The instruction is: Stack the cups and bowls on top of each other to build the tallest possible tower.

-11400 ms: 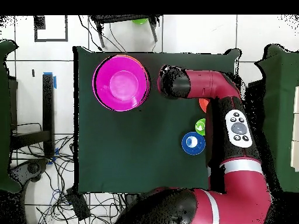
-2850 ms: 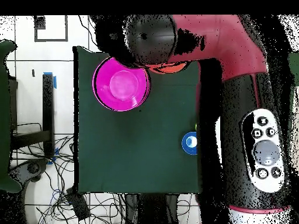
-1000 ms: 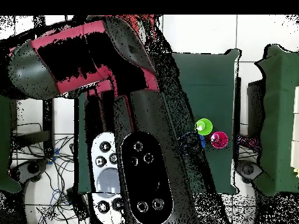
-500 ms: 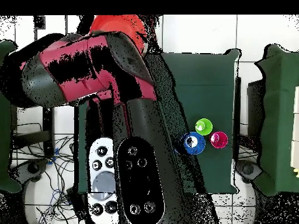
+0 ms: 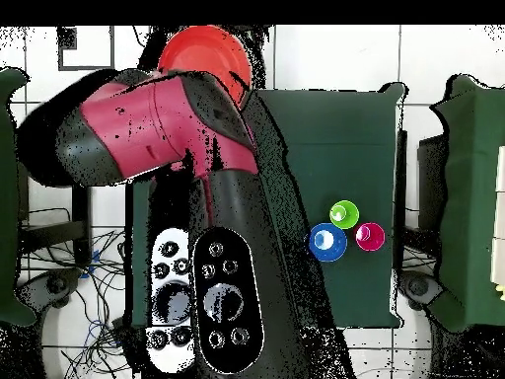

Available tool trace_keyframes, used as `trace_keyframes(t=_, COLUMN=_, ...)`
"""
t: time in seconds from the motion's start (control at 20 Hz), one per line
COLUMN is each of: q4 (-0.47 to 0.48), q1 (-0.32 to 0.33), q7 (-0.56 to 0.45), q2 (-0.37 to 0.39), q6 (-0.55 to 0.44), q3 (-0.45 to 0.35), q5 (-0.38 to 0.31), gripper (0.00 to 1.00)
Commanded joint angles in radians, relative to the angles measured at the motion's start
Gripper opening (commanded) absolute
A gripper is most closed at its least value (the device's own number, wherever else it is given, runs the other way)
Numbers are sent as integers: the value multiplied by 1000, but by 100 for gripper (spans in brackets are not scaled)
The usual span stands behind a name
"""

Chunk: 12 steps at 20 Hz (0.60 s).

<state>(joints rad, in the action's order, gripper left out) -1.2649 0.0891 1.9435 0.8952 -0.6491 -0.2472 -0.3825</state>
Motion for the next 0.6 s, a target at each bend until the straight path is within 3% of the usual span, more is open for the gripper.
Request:
trace_keyframes(t=0.05, q4=-110, q1=-23, q7=172, q2=-80, q6=74, q3=54, q5=-26, gripper=0)
trace_keyframes(t=0.6, q4=-117, q1=-53, q7=167, q2=-101, q6=92, q3=104, q5=7, gripper=0)
